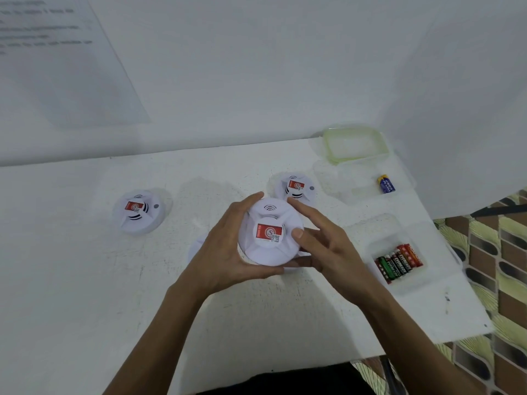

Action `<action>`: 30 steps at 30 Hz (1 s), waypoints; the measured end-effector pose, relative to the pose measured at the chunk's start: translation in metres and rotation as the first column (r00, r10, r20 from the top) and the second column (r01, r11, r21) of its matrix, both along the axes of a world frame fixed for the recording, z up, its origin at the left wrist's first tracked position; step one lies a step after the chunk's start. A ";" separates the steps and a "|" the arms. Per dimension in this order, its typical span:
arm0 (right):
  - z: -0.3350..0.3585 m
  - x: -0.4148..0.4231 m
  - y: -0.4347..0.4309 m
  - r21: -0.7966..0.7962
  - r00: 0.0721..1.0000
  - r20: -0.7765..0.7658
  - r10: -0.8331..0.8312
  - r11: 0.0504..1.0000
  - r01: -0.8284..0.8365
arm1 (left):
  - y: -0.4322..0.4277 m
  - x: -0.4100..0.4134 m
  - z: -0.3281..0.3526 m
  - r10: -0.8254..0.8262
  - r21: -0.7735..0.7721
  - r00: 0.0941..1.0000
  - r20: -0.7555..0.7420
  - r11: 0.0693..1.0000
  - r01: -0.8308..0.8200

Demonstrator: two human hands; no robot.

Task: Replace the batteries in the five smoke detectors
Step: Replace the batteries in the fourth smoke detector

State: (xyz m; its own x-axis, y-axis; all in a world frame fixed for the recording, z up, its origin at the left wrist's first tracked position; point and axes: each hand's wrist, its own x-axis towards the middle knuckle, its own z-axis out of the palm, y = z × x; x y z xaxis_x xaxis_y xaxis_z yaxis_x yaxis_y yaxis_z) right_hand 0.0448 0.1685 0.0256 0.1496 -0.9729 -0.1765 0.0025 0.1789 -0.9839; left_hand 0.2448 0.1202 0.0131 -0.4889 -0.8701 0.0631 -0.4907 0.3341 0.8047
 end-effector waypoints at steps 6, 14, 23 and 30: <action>-0.002 -0.005 -0.003 -0.028 0.992 -0.111 0.056 0.998 -0.059 | 0.000 0.001 0.000 0.015 -0.041 0.999 0.036 0.999 -0.013; -0.009 -0.004 -0.002 -0.040 0.999 -0.048 0.011 0.999 -0.013 | 0.002 -0.003 -0.001 -0.085 0.091 0.994 -0.065 0.992 0.091; -0.010 -0.001 0.001 -0.036 0.999 -0.038 0.004 0.999 -0.005 | -0.002 0.002 -0.012 -0.065 0.100 0.997 -0.043 0.993 0.069; -0.012 -0.002 0.000 -0.034 0.999 -0.042 -0.008 0.999 0.007 | -0.002 0.002 -0.013 -0.102 0.172 0.994 -0.031 0.979 0.106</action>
